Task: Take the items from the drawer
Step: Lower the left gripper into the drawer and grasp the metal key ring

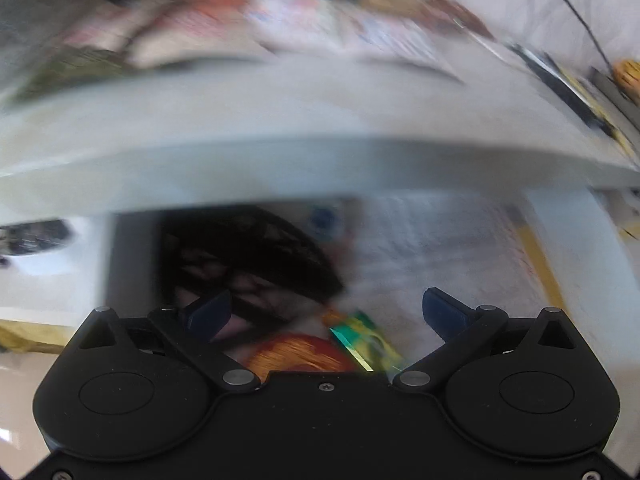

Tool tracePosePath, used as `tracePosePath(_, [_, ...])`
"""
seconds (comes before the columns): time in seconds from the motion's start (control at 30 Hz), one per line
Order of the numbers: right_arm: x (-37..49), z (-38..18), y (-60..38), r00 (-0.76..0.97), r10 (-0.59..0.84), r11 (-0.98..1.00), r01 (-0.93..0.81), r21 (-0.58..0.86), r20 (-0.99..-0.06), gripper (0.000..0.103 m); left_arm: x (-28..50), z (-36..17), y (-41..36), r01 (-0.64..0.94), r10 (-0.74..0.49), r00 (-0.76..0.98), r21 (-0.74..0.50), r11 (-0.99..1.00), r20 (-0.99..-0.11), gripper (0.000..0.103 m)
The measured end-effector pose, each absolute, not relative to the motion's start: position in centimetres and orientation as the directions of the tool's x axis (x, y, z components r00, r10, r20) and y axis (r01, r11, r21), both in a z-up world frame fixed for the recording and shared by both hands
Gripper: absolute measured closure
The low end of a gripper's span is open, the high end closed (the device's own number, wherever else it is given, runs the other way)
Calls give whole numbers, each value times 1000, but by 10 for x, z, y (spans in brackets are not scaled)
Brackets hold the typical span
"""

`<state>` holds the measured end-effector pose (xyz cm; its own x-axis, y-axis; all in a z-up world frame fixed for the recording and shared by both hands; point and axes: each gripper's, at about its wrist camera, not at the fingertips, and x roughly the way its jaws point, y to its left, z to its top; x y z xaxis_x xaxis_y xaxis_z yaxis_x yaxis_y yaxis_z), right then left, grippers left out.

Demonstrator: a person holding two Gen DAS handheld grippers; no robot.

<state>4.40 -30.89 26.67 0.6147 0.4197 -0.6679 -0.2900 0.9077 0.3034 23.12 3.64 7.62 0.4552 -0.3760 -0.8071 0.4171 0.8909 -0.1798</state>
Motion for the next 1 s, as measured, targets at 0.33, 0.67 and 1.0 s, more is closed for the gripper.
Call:
tracePosePath(0.33, [54, 171, -275, 604, 649, 750, -408, 520, -462, 22, 178, 71, -34, 881, -403, 401, 225, 416, -823, 0])
tracePosePath(0.67, [79, 121, -319, 754, 592, 710, -322, 627, -283, 22, 173, 62, -73, 996, -415, 89, 73, 55, -906, 50])
tracePosePath(1.0, [82, 108, -329, 776, 579, 687, -299, 662, -251, 22, 190, 59, -68, 998, -357, -47, -55, 13, -933, 93])
